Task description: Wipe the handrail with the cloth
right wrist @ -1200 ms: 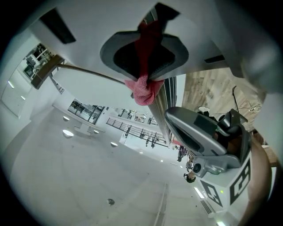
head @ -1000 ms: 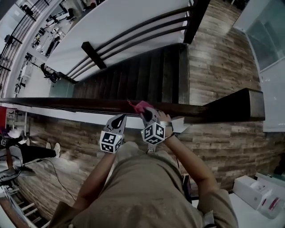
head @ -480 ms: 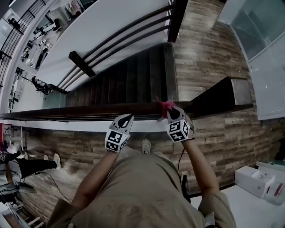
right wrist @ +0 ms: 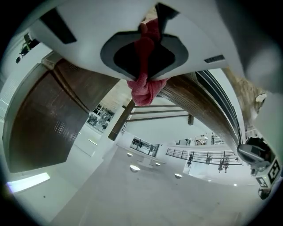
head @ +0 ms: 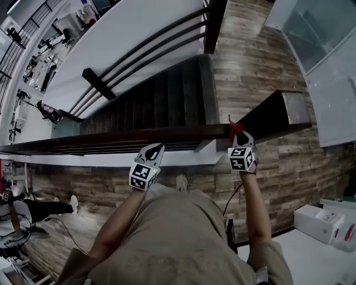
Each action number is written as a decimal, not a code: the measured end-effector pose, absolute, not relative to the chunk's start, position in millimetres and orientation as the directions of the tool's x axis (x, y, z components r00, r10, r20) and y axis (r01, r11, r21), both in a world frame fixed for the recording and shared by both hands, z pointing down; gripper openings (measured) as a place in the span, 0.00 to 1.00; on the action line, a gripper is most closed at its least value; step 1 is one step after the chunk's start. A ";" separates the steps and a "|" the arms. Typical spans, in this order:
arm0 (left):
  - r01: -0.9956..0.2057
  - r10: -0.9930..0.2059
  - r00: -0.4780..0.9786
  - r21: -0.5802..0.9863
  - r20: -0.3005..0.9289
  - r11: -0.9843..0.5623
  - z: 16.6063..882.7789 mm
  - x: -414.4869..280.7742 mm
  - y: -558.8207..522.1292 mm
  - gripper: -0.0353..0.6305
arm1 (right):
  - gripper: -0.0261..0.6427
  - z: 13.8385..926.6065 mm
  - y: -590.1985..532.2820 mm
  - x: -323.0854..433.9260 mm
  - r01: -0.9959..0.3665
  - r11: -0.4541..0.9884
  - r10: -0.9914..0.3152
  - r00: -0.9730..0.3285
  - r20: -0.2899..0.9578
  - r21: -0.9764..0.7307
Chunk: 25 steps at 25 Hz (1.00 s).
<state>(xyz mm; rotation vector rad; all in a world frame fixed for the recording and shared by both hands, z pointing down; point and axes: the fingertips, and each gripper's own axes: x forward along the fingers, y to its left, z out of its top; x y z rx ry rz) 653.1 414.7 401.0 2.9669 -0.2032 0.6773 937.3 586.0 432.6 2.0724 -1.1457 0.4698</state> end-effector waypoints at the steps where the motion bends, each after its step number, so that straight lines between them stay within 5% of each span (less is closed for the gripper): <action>1: -0.164 -0.122 0.891 0.060 0.438 -0.985 403.2 647.6 409.7 0.08 | 0.13 431.7 584.4 936.7 -0.844 -0.362 -0.586 0.536 0.607 0.396; 7: -0.301 -0.246 0.861 0.057 0.445 -0.952 418.0 594.3 378.2 0.08 | 0.13 406.7 556.6 883.1 -0.922 -0.316 -0.740 0.387 0.550 0.224; 13: -0.460 -0.382 0.795 0.057 0.472 -0.886 420.3 495.4 323.5 0.08 | 0.13 401.4 456.7 744.3 -0.991 0.011 -0.846 0.063 0.529 0.135; 25: -0.720 -0.633 0.627 0.027 0.454 -0.693 421.8 259.8 227.3 0.08 | 0.13 398.9 266.8 422.4 -0.825 0.559 -0.746 -0.455 0.486 0.085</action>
